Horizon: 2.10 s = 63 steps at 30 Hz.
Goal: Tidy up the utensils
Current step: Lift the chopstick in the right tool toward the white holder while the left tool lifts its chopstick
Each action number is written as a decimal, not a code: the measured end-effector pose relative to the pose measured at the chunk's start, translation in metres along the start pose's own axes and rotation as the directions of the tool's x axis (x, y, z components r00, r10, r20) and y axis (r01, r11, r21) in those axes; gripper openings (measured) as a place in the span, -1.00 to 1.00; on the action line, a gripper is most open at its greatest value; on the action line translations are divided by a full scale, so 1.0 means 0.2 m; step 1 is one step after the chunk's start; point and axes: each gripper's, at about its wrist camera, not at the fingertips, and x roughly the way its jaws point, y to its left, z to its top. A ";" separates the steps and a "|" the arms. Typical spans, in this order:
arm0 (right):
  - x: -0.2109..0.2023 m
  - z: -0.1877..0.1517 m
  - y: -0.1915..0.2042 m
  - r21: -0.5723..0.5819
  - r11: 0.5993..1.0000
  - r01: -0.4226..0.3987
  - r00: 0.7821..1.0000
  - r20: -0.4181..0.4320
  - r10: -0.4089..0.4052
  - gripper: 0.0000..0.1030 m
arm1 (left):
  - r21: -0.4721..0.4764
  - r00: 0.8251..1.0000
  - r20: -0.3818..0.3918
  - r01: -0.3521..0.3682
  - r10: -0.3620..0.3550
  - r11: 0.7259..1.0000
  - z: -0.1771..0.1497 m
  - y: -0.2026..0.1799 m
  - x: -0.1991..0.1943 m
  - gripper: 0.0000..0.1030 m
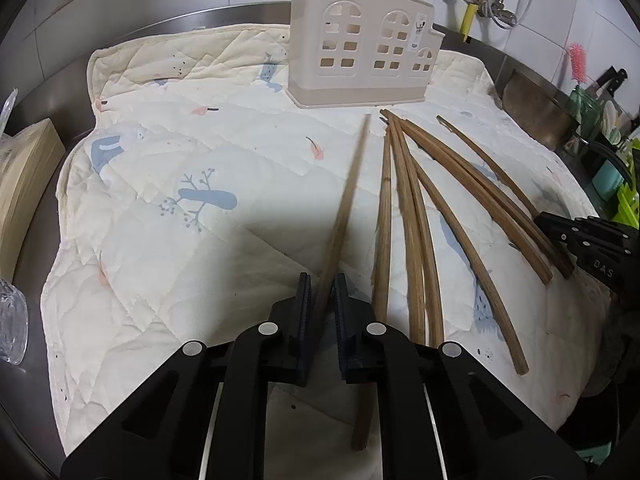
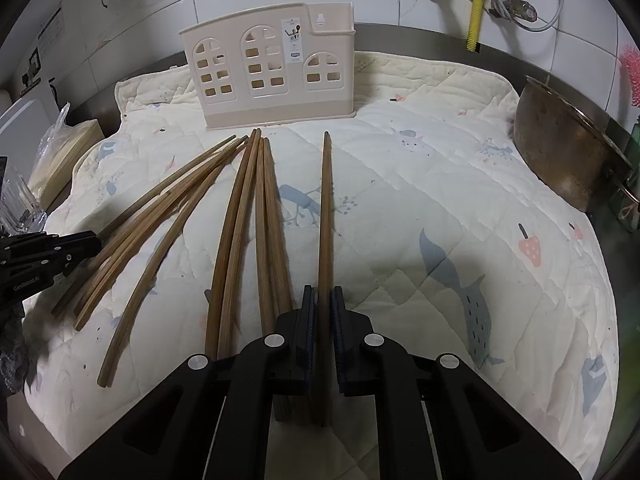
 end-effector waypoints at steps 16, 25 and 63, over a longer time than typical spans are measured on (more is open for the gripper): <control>-0.25 0.11 0.00 -0.001 1.000 0.011 0.990 0.140 -0.010 -0.87 | 0.013 0.994 0.112 -0.015 0.013 1.000 0.09 -0.01 -0.25 -0.89; -0.44 0.26 0.02 -0.031 0.999 -0.019 0.967 0.253 0.026 -0.87 | 0.028 0.977 0.213 0.005 -0.010 1.000 0.25 -0.06 -0.45 -0.89; -0.69 1.35 -0.08 -0.087 0.995 -0.039 0.905 0.419 0.072 -0.87 | 0.056 0.920 0.391 -0.045 0.019 0.997 1.23 -0.10 -0.66 -0.89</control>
